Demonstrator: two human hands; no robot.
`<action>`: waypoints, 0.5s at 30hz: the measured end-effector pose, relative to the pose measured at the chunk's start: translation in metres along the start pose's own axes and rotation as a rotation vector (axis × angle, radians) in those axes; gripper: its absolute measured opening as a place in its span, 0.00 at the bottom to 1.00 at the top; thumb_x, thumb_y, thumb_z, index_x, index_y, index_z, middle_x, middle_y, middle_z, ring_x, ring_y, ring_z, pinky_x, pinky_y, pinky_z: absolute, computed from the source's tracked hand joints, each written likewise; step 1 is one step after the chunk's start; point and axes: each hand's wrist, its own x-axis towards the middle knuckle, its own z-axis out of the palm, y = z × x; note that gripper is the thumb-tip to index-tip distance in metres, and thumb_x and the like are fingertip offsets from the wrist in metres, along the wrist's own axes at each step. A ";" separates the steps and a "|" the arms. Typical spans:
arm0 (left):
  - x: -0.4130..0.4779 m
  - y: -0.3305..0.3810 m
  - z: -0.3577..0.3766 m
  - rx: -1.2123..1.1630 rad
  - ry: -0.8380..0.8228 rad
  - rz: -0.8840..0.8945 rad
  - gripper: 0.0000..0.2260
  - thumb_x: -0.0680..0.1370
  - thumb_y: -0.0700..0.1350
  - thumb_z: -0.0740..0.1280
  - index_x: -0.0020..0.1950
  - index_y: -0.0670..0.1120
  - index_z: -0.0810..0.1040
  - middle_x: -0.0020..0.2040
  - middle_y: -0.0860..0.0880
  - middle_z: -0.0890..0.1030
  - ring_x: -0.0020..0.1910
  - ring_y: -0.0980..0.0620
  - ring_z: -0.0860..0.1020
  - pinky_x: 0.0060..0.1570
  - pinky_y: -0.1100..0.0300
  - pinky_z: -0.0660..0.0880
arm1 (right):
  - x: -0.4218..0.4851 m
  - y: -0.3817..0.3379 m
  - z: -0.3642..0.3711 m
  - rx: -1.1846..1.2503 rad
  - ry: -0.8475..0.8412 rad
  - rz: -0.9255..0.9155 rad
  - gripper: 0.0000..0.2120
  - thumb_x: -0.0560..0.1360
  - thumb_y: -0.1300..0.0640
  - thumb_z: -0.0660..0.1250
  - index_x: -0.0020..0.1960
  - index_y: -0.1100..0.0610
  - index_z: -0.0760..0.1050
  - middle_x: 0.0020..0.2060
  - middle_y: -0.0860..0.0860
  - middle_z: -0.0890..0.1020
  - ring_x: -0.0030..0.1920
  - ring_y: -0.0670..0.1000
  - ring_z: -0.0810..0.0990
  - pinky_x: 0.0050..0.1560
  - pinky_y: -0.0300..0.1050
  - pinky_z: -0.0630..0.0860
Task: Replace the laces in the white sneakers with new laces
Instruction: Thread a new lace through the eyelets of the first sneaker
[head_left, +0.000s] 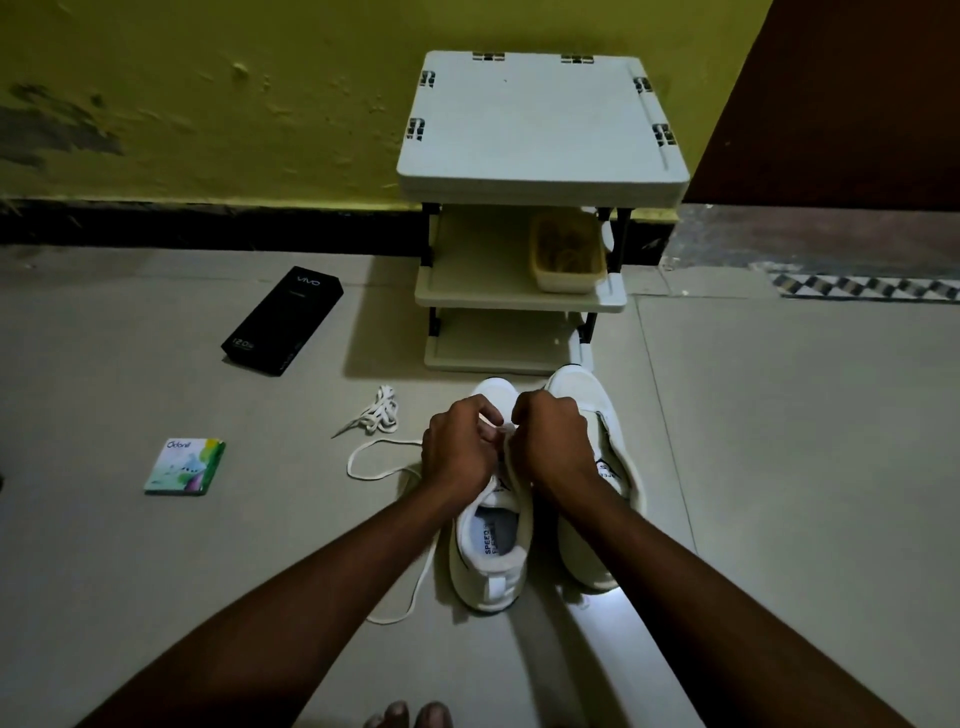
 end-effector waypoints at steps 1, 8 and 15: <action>-0.001 0.000 -0.001 0.001 -0.010 0.030 0.11 0.71 0.35 0.69 0.44 0.53 0.79 0.35 0.55 0.83 0.41 0.53 0.82 0.44 0.56 0.78 | 0.001 0.000 -0.001 0.000 0.008 0.003 0.07 0.71 0.66 0.63 0.47 0.62 0.77 0.39 0.56 0.78 0.45 0.59 0.76 0.44 0.52 0.76; 0.003 0.003 -0.003 -0.027 0.008 0.164 0.12 0.66 0.32 0.70 0.45 0.46 0.81 0.45 0.47 0.83 0.47 0.48 0.80 0.46 0.55 0.76 | 0.008 0.001 0.000 -0.088 -0.044 -0.174 0.08 0.75 0.62 0.64 0.54 0.60 0.77 0.47 0.58 0.81 0.50 0.59 0.79 0.43 0.51 0.74; -0.002 -0.008 0.006 0.056 0.032 0.246 0.09 0.68 0.35 0.73 0.47 0.44 0.83 0.48 0.46 0.82 0.50 0.45 0.79 0.50 0.50 0.77 | 0.002 0.011 0.005 -0.273 0.375 -0.359 0.14 0.60 0.67 0.71 0.43 0.59 0.73 0.37 0.56 0.79 0.38 0.60 0.78 0.33 0.48 0.67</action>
